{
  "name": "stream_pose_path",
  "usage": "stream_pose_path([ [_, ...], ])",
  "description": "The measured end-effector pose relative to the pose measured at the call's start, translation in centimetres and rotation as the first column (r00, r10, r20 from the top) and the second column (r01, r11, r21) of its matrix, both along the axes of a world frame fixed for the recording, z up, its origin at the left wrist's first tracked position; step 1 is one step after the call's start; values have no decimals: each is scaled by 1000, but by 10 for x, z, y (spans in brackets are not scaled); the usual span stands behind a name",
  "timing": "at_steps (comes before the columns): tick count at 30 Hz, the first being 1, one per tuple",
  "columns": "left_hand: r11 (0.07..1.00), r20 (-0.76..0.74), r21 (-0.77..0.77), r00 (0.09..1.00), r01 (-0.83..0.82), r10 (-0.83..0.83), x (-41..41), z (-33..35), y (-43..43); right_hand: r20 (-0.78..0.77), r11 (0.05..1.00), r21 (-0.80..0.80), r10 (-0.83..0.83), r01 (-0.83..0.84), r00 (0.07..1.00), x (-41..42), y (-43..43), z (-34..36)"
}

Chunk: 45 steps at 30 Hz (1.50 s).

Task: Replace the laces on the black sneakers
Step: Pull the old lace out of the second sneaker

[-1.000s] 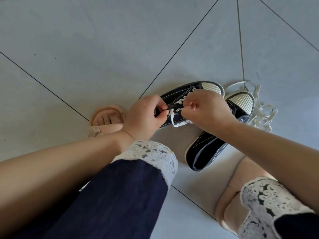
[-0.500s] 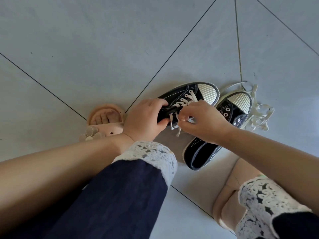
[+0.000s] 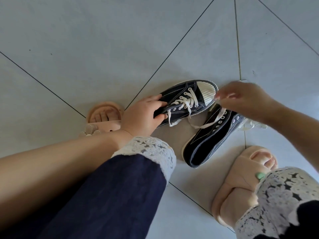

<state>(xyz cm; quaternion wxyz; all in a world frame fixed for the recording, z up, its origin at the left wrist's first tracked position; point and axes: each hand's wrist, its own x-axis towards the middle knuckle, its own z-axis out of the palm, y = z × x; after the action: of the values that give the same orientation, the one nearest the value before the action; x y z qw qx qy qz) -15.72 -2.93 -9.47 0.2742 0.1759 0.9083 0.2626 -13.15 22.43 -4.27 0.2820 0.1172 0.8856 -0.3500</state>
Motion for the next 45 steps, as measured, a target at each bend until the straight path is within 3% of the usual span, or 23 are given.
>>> stream_pose_path([
  [4,1000,41,25,999,-11,10,-4,0,-1,-18,906,368,231,-208,973,-16,-6,1],
  [7,1000,40,18,999,-5,4,-4,-1,-3,-119,933,276,271,-231,955,-30,-35,4],
  [11,1000,6,13,1000,-29,29,-1,-2,-4,-69,909,251,360,-333,930,-39,-71,-6],
  [15,999,-2,26,1000,-22,22,-1,-5,-5,-117,910,364,256,-199,959,-46,-68,-7],
  [19,999,-18,22,999,-27,27,0,-5,-4,-98,961,243,163,-135,982,-50,-64,2],
  [22,999,-21,21,999,-24,25,1,-4,-4,-45,918,307,277,-250,960,-52,-72,-1],
  [25,999,-18,4,999,-36,36,1,-3,-4,82,896,240,364,-373,928,-50,-80,-7],
  [28,1000,-20,-20,1000,-12,12,1,-3,-3,89,867,264,415,-423,906,-51,-83,-9],
  [32,1000,-42,-6,999,-14,14,2,-1,-2,110,752,375,545,-542,831,-55,-94,-16],
  [33,1000,-45,-1,999,-18,18,2,-1,-3,141,756,359,535,-547,833,-55,-95,-17],
  [35,1000,-54,3,998,-8,8,2,-1,-3,207,856,233,421,-462,883,-55,-91,-18],
  [37,1000,-66,10,998,-6,7,2,-2,-4,304,993,-58,114,-101,946,-55,-80,-17],
  [39,999,-70,15,997,-40,41,1,-1,-4,376,903,-329,-142,275,916,-51,-71,-14],
  [40,998,-72,13,996,-59,60,1,-1,-5,365,857,-394,-185,331,912,-48,-68,-15],
  [45,999,-77,12,996,-38,39,2,-1,-2,247,936,-331,-34,118,968,-44,-63,-15],
])
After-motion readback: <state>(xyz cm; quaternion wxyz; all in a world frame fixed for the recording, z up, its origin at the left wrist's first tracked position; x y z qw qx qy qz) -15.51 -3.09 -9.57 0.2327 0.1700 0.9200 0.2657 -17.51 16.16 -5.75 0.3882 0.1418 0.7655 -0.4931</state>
